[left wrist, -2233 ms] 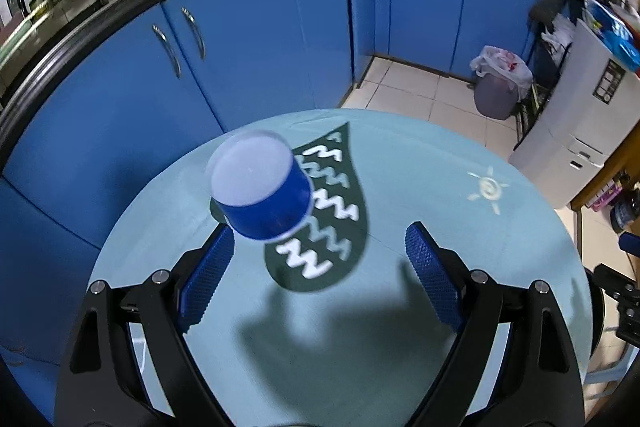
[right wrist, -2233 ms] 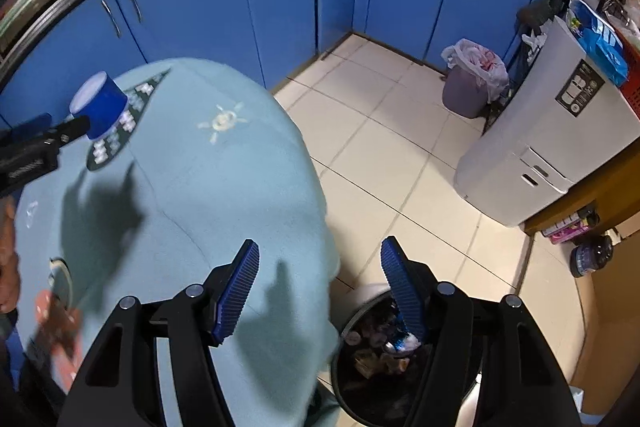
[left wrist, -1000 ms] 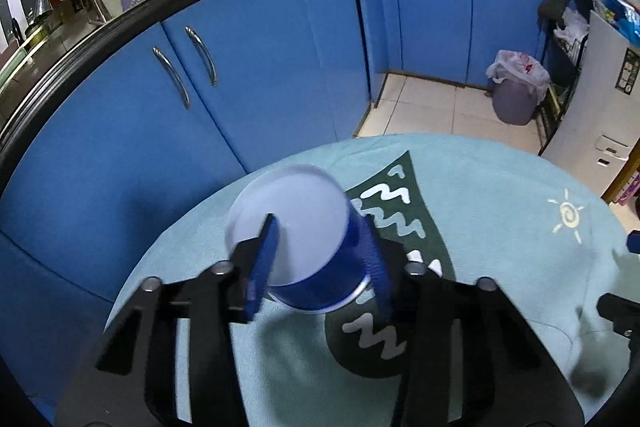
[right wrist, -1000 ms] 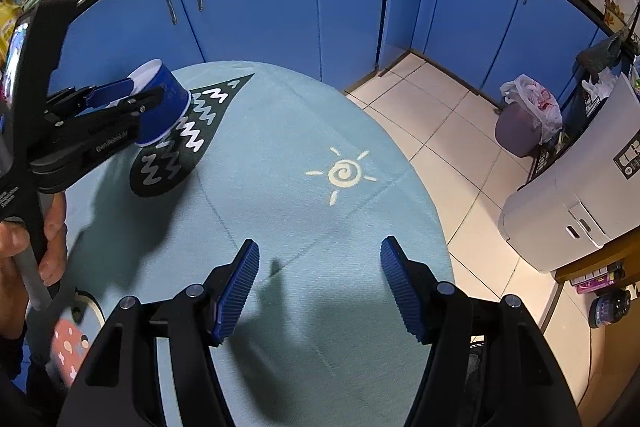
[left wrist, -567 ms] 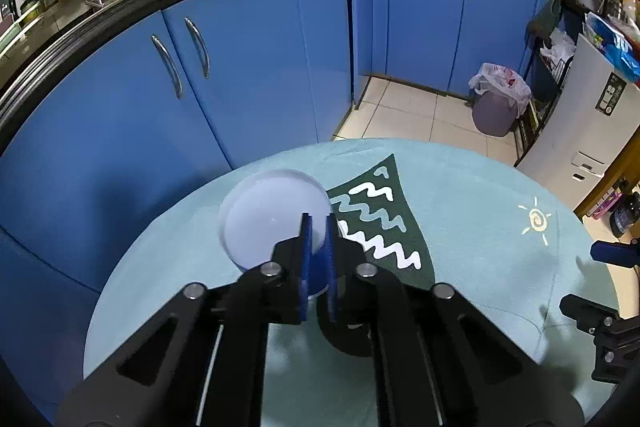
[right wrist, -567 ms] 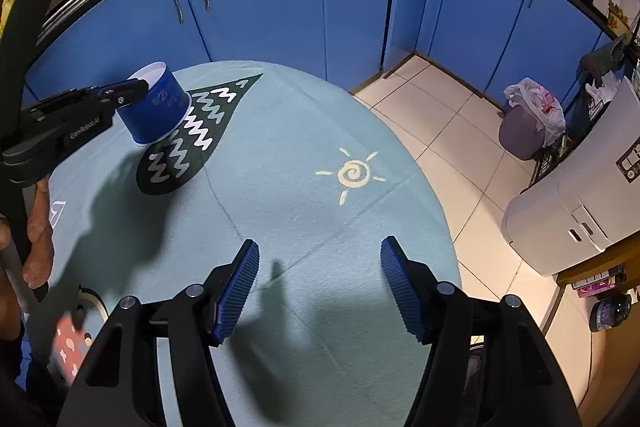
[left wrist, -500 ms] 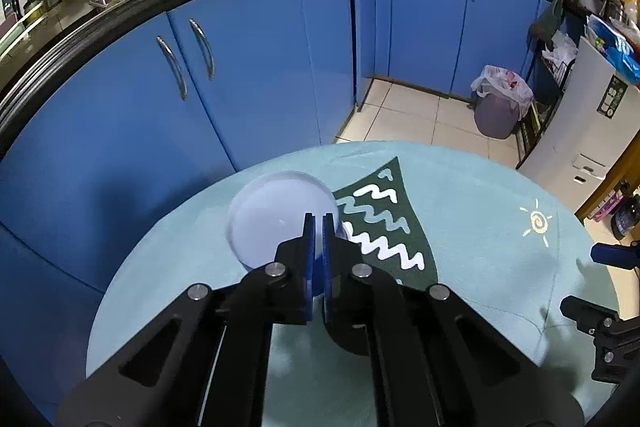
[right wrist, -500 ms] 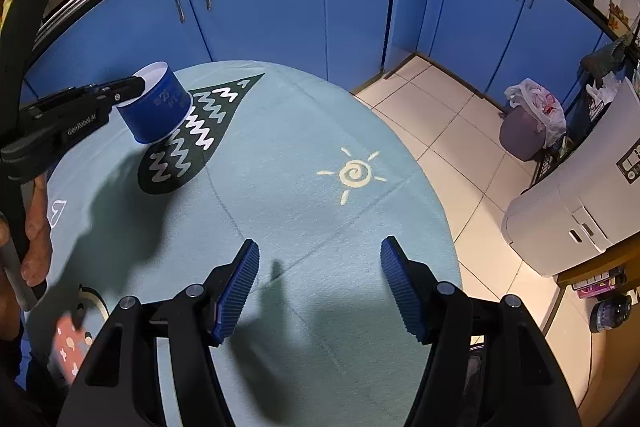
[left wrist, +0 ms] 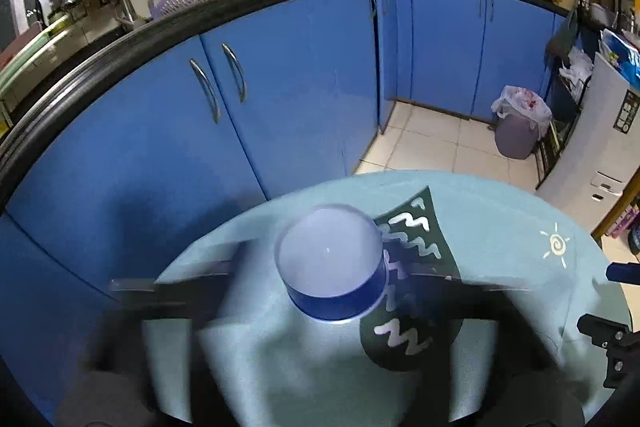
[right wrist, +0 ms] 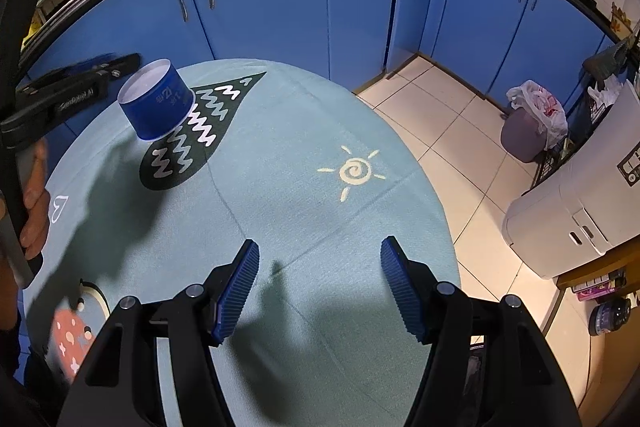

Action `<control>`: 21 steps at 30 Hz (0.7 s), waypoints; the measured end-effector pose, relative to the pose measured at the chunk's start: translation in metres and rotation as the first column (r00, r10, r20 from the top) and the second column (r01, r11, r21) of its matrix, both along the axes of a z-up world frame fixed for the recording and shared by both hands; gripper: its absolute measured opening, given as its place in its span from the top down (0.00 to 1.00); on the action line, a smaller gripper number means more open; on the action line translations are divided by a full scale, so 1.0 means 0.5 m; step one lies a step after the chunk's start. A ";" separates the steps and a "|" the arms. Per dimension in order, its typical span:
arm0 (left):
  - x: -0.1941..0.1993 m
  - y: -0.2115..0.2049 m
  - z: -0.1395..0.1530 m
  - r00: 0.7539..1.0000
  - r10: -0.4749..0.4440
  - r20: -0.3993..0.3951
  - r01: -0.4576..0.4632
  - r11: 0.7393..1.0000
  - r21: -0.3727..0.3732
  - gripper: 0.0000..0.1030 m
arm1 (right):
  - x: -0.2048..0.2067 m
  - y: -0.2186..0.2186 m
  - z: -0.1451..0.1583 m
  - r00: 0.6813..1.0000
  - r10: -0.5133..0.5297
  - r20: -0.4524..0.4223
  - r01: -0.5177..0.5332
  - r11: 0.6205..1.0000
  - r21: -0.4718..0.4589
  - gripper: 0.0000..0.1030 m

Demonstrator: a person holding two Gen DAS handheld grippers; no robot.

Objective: Collect trash
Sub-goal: 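Close the left tool around the blue paper cup and lift it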

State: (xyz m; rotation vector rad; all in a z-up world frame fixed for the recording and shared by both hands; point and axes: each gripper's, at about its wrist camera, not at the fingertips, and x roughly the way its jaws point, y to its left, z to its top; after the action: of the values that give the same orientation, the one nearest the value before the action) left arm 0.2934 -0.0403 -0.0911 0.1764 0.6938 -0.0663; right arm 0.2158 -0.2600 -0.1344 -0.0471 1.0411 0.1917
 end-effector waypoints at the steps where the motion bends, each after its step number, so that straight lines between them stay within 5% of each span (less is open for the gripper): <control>1: -0.016 0.001 0.009 0.997 0.012 0.071 -0.013 1.000 0.012 0.04 | 0.001 0.000 0.000 1.000 0.000 0.000 0.000 1.000 0.001 0.40; 3: -0.025 -0.009 0.014 0.994 0.004 0.113 -0.009 0.999 0.050 0.03 | 0.003 0.002 0.000 1.000 0.002 0.000 -0.002 1.000 0.001 0.40; 13: 0.043 -0.009 -0.063 0.997 -0.023 -0.080 0.023 1.000 -0.001 0.03 | 0.003 0.009 -0.003 1.000 0.014 -0.005 -0.014 1.000 -0.004 0.40; 21: 0.081 -0.016 -0.115 0.988 -0.022 -0.150 0.025 1.000 0.019 0.10 | 0.010 0.010 -0.009 1.000 0.010 -0.012 -0.010 1.000 -0.004 0.40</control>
State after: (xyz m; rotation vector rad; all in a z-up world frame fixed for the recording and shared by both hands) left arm 0.3338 -0.0481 -0.1487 0.2007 0.8427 -0.0956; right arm 0.2208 -0.2551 -0.1388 -0.0552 1.0539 0.1992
